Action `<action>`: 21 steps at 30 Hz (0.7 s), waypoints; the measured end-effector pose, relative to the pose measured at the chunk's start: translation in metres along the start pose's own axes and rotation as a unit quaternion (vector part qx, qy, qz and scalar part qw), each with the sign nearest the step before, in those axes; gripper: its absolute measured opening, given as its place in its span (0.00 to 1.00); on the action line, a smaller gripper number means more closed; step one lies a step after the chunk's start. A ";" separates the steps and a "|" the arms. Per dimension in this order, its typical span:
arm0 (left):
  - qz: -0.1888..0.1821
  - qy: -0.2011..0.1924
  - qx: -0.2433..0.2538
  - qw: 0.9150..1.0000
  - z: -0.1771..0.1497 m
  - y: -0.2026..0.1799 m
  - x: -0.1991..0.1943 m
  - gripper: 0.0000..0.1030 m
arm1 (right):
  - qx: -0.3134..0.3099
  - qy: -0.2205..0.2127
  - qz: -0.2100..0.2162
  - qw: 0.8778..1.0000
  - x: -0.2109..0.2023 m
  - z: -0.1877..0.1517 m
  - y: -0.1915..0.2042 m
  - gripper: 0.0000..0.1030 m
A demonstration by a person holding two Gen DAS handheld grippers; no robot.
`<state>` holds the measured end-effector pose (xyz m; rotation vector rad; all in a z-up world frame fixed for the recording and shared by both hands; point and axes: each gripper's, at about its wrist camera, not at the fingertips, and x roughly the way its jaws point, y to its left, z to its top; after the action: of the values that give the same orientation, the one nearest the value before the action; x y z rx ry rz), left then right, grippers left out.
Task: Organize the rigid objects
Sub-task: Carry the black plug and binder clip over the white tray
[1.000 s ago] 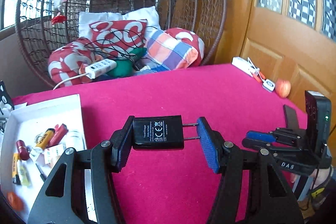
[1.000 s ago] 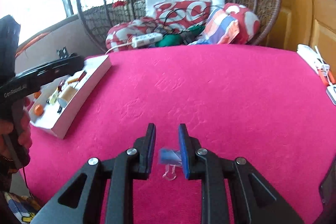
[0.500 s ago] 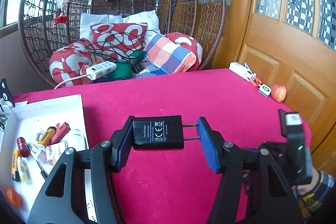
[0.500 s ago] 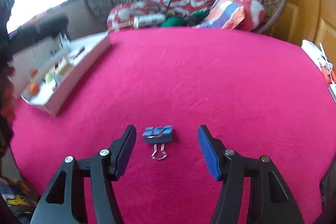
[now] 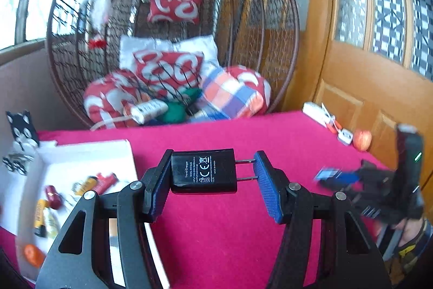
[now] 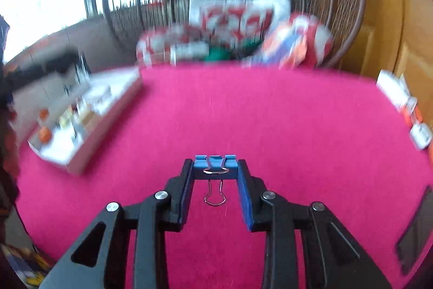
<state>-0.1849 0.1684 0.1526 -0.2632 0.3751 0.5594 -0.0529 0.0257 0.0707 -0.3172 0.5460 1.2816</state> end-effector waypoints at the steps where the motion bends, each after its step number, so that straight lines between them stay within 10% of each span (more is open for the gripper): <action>1: 0.005 -0.011 -0.001 1.000 0.004 0.003 -0.008 0.57 | 0.002 -0.030 0.002 1.000 -0.014 0.011 0.000 0.29; 8: 0.053 -0.069 -0.010 0.996 0.021 0.029 -0.053 0.57 | -0.005 -0.169 0.006 0.986 -0.080 0.068 0.010 0.29; 21: 0.117 -0.076 -0.053 0.989 0.010 0.081 -0.083 0.57 | -0.046 -0.174 0.037 0.983 -0.065 0.096 0.054 0.29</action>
<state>-0.2925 0.1996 0.1840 -0.2789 0.2289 0.8279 -0.0972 0.0362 0.1902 -0.1435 0.2024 1.4007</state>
